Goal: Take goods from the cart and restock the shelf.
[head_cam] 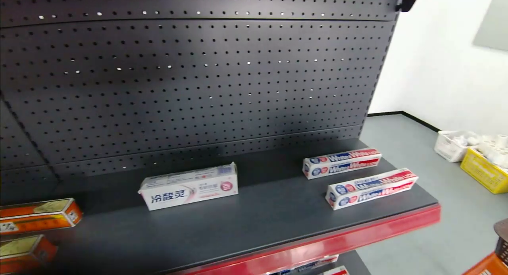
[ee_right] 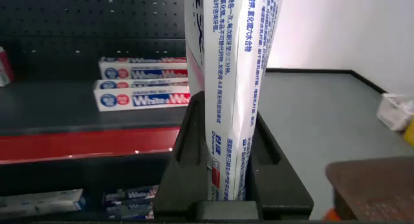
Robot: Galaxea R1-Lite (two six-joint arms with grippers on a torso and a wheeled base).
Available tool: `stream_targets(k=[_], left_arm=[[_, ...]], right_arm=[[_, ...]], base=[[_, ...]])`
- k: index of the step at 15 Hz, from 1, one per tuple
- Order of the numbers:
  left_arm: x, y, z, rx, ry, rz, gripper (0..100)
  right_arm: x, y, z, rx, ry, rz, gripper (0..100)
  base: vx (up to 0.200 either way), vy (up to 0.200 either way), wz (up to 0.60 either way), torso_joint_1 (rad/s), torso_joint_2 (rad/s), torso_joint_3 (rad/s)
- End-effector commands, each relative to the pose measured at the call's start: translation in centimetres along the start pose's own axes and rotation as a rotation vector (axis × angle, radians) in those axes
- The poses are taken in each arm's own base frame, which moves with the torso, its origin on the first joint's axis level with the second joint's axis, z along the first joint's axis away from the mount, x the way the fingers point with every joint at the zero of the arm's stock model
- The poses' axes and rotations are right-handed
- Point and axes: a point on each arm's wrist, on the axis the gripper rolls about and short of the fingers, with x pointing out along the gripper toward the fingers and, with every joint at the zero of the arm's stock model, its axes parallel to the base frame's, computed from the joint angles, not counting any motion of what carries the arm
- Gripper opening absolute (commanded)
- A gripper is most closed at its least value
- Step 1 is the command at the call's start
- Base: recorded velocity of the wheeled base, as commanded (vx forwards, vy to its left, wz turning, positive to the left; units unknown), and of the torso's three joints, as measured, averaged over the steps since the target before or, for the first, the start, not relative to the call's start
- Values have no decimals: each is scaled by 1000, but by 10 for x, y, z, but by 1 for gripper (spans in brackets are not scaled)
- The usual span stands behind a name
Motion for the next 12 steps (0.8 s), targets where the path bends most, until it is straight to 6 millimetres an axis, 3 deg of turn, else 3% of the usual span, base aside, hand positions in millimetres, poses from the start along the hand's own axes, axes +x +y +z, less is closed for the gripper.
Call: stream_targets(k=[1,3,12], left_arm=[[0,0,0,-1,0,1,100],[0,0,0,-1,0,1,100],[0,0,0,-1,0,1,100]], right_arm=[[0,0,-3,1,6,6,0],[-1,0,-4,2,5,9,0],[-3,2,-10,16,11,49,0]], base=[[0,0,600,2,7,2],[0,0,600,0,5,0],[0,0,0,0,0,0]])
